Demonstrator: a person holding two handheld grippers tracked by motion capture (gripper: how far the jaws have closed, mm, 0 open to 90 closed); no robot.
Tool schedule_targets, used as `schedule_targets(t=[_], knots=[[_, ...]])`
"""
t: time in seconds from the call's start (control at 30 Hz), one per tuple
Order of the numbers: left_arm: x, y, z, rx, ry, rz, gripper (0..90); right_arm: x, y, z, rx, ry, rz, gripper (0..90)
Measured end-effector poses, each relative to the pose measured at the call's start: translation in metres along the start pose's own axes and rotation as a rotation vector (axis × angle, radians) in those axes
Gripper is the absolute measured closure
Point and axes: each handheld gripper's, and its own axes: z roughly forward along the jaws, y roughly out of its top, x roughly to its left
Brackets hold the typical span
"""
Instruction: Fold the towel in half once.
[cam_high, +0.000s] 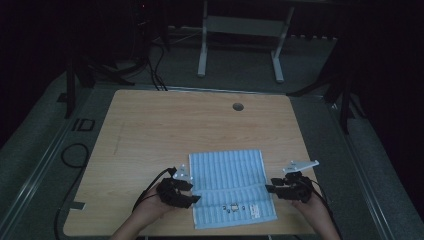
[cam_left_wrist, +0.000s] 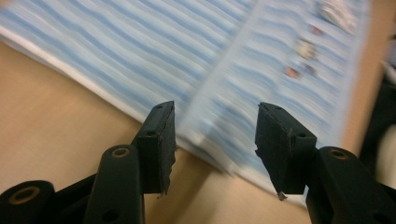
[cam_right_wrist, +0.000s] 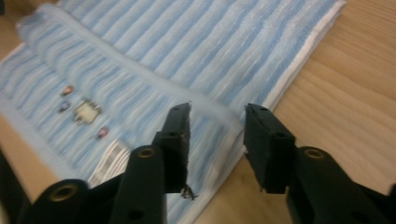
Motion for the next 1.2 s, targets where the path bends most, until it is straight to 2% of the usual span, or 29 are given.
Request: schedule_targets(t=[0.07,0.13,0.23,0.27,0.37,0.53,0.63,0.7,0.77,0.9,0.97,1.07,1.2], knots=[[0.005,0.004,0.007,0.015,0.012,0.005,48.3,-0.005,0.006,0.01,0.028,0.003,0.005,62.7],[0.008,0.006,0.016,0.039,0.0,0.018,49.4,-0.01,0.008,0.021,0.052,0.016,0.014,63.9],[0.008,0.005,0.028,0.078,-0.007,0.028,49.4,-0.012,0.005,0.034,0.105,0.026,0.018,68.1],[0.006,0.004,0.03,0.069,0.005,0.039,49.5,-0.012,0.003,0.036,0.115,0.026,0.009,71.6],[0.004,0.005,0.03,0.074,0.036,0.059,60.3,-0.012,0.001,0.037,0.118,0.027,0.008,79.4],[0.012,0.01,0.033,0.064,0.062,0.07,70.0,-0.015,0.007,0.042,0.122,0.005,0.002,81.5],[0.022,0.016,0.036,0.05,0.1,0.081,72.0,-0.019,0.014,0.047,0.123,-0.014,0.002,81.7],[0.034,0.021,0.038,0.039,0.113,0.053,73.1,-0.022,0.02,0.051,0.121,-0.022,0.003,81.8],[0.044,0.025,0.04,0.028,0.136,0.047,74.3,-0.027,0.026,0.055,0.119,-0.024,0.008,81.9],[0.057,0.035,0.042,0.047,0.157,0.044,77.9,-0.034,0.038,0.064,0.11,-0.032,0.029,82.3],[0.056,0.039,0.039,0.056,0.163,0.046,78.5,-0.034,0.043,0.066,0.114,-0.038,0.028,82.7],[0.048,0.04,0.029,0.032,0.156,0.066,78.9,-0.029,0.047,0.059,0.092,-0.041,0.011,82.8],[0.037,0.035,0.016,0.005,0.129,0.081,79.0,-0.017,0.045,0.036,0.028,-0.013,-0.016,82.8]])
